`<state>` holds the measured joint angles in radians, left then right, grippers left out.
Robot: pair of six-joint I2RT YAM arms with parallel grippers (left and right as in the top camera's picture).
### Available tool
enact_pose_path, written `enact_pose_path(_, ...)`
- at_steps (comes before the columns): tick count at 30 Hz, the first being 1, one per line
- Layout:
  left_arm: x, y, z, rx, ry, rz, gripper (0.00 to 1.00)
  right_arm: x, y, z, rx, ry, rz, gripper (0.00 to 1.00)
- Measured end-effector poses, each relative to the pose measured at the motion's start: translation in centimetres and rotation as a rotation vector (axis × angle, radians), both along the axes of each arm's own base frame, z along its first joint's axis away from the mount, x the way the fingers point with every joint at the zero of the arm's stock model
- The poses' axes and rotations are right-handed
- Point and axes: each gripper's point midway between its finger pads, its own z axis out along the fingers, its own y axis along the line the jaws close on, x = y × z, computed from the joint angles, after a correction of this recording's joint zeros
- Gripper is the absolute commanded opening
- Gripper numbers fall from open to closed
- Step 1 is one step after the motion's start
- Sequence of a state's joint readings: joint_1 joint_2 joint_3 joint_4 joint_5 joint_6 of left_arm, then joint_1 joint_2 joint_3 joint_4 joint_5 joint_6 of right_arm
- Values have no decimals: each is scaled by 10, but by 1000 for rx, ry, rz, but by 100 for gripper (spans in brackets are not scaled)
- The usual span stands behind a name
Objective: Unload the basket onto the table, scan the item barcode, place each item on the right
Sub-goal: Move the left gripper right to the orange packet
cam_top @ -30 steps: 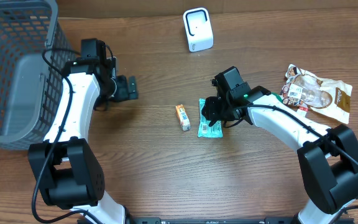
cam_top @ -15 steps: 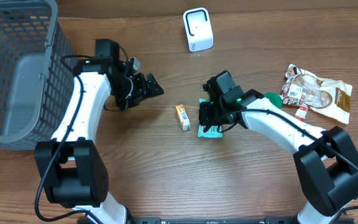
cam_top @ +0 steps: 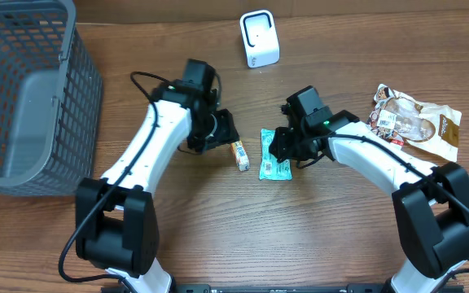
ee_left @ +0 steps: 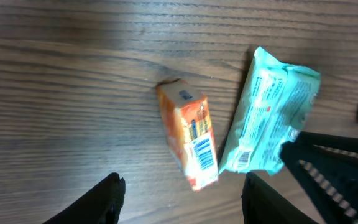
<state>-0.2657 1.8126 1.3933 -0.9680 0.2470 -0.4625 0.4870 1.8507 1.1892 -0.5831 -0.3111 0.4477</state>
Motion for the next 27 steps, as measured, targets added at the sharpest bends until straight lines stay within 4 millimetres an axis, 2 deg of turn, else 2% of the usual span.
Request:
enact_pose_path(5,-6,-11,-11,42,6,44,51,-1,-11,-3,-18,27,-21,34)
enact_pose_path(14,-16,-34,-36,54,-21,52,49,-2,-12,-4,-24,31,-22,38)
enact_pose_path(24,-17,-23,-44,123,-33,100,50,-1,-13,-4,-28,29,-24,38)
enact_pose_path(27,-16,-22,-45,129,-35,104,47,-1,-13,-4,-28,29,-24,38)
